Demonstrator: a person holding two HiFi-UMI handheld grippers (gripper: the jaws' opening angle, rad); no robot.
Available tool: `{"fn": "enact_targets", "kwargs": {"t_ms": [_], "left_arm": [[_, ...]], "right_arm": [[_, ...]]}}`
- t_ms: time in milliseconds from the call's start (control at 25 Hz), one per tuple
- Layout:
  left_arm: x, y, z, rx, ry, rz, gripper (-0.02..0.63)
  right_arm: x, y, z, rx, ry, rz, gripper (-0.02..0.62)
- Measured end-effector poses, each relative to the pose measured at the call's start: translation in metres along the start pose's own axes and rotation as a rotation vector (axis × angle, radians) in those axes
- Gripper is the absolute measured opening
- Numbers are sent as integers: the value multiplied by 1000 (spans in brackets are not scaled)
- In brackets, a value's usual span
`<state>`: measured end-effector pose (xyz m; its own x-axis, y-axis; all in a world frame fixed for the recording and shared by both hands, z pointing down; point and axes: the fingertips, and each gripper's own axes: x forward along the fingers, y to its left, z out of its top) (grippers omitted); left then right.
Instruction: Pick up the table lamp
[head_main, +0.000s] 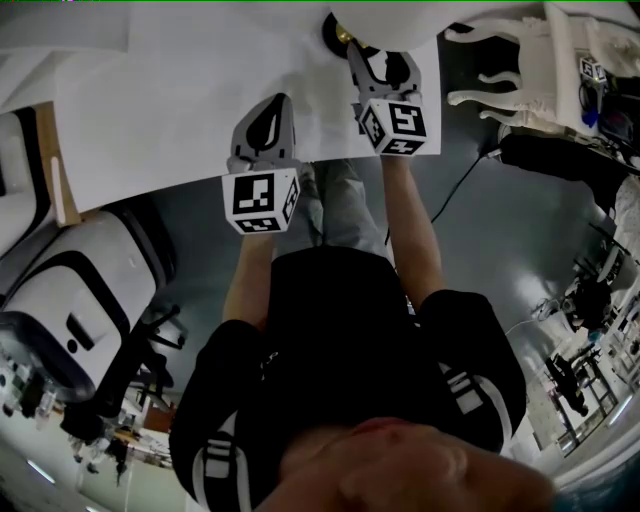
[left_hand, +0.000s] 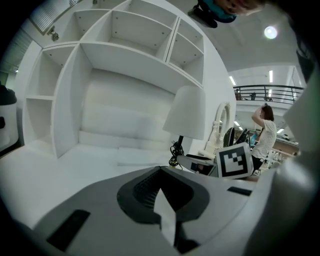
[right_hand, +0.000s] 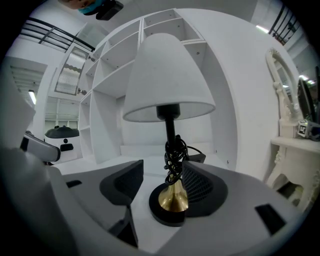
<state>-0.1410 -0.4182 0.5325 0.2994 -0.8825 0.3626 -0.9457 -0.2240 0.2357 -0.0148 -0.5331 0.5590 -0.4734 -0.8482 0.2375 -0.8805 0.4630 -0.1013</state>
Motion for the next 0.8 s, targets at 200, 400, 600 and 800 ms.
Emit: {"fn": "enact_targets", "kwargs": {"t_ms": [200, 400, 600, 800], "left_arm": [[9, 6, -9, -20, 25, 9, 8], [26, 6, -13, -36, 43, 21, 8], [38, 7, -15, -36, 54, 25, 8], [41, 10, -19, -41, 66, 31, 8]], "right_arm": [[20, -11, -8, -3, 14, -17, 268], [40, -26, -9, -18, 4, -31, 273], [53, -33, -10, -18, -14, -47, 272], [64, -32, -11, -16, -21, -50, 273]]}}
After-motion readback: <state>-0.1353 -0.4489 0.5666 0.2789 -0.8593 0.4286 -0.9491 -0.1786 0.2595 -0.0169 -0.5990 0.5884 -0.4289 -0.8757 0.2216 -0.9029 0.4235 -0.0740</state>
